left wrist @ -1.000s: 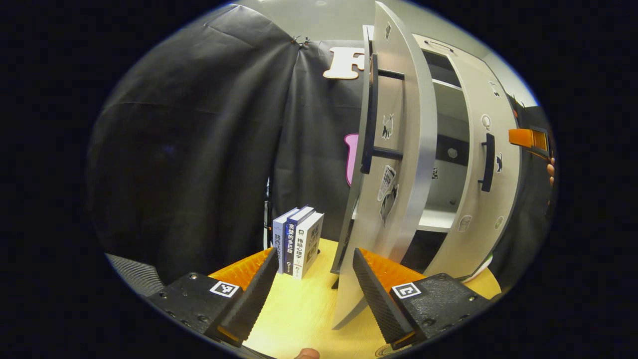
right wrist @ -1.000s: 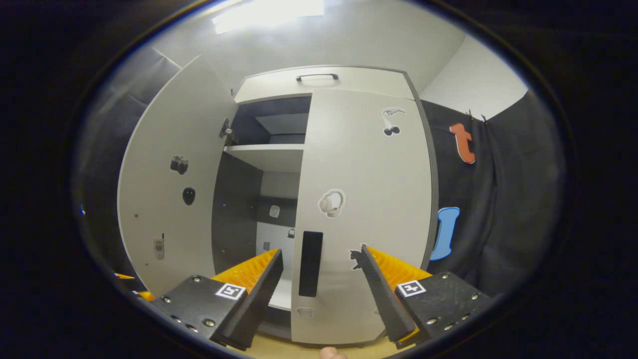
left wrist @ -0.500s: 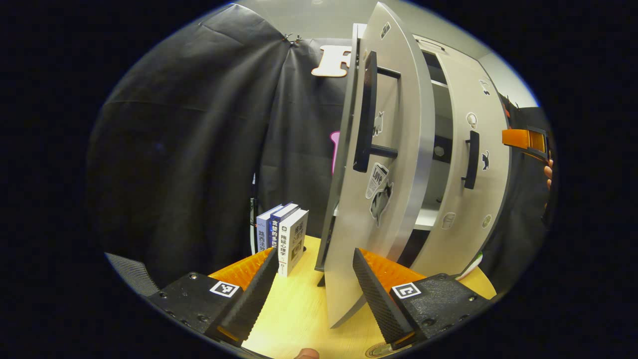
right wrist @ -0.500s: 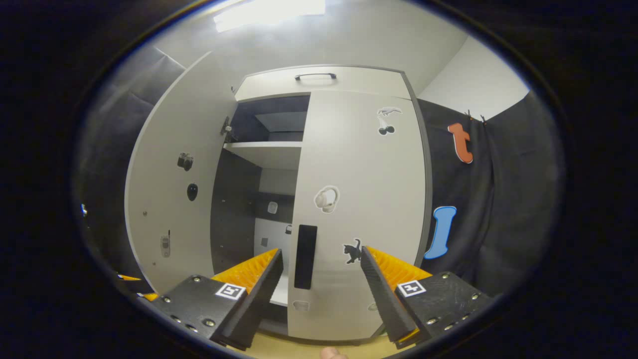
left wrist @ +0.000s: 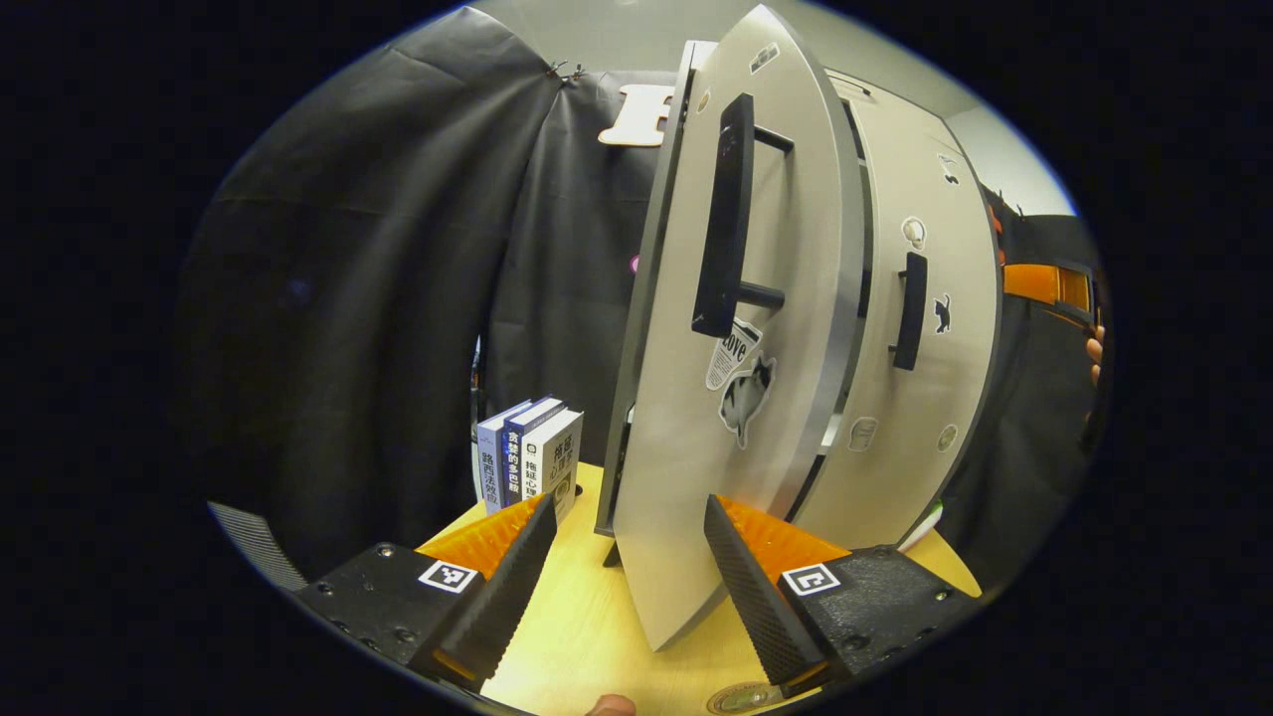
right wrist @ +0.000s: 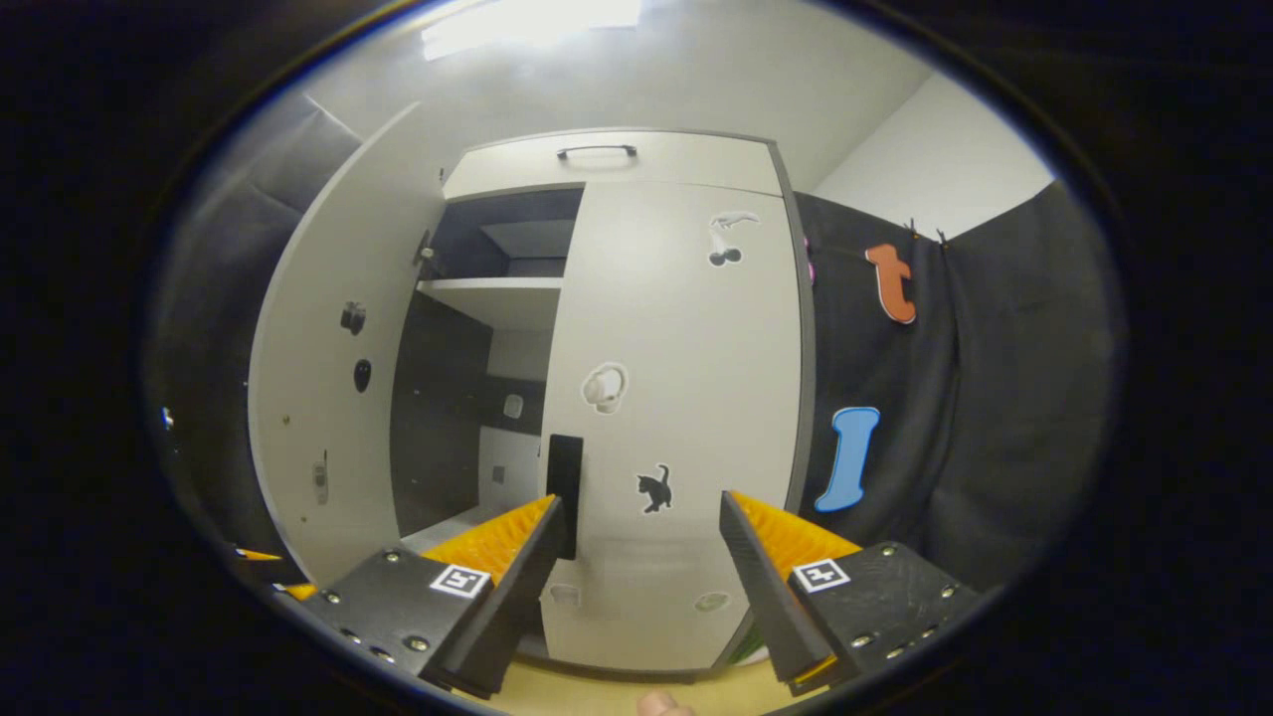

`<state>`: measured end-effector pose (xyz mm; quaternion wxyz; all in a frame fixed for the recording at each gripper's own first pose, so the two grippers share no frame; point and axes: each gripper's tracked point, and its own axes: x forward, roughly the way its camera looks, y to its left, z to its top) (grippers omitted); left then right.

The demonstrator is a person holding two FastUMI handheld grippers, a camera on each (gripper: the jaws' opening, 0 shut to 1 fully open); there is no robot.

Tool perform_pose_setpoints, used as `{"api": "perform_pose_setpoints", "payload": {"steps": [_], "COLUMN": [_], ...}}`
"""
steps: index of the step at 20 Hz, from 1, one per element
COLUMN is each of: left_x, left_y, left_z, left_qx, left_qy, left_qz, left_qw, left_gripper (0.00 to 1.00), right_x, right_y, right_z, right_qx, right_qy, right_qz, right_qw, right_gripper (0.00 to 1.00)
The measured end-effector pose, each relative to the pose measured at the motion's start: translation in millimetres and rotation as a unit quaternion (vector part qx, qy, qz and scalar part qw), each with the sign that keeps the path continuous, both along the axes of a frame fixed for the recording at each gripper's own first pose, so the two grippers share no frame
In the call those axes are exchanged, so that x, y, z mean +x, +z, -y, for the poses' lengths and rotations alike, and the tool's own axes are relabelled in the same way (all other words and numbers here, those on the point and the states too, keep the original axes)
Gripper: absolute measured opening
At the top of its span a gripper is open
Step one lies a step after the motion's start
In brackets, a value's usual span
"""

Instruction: Grasp the bottle in the cabinet with the left hand and place it on the coaster, then close the right door with the right hand and the left door with the left hand.

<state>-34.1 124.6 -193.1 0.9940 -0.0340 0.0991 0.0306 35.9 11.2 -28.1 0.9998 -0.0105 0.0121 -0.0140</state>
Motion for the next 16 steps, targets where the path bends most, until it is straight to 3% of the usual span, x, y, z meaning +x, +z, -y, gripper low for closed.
{"api": "perform_pose_setpoints", "payload": {"steps": [10, 11, 14, 16], "left_x": [3.9, 4.8, 5.3, 4.8], "left_y": [-8.9, -9.3, -11.7, -11.2], "left_z": [49.5, 56.3, 72.3, 76.5], "left_qx": [-0.008, -0.01, -0.008, -0.001], "left_qy": [-0.061, -0.071, -0.093, -0.1], "left_qz": [-0.012, -0.013, -0.018, -0.018], "left_qw": [0.998, 0.997, 0.995, 0.995], "left_gripper": [0.96, 0.91, 0.91, 0.96], "right_x": [-7.5, -7.4, -10.2, -11.1], "right_y": [-2.2, -3.0, -5.1, -7.1], "right_z": [10.7, 12.6, 18.3, 21.6], "right_qx": [-0.001, -0.001, 0.0, 0.0], "right_qy": [-0.008, -0.01, -0.016, -0.02], "right_qz": [-0.003, -0.004, -0.007, -0.009], "right_qw": [1.0, 1.0, 1.0, 1.0], "right_gripper": [0.95, 0.95, 0.95, 0.95]}}
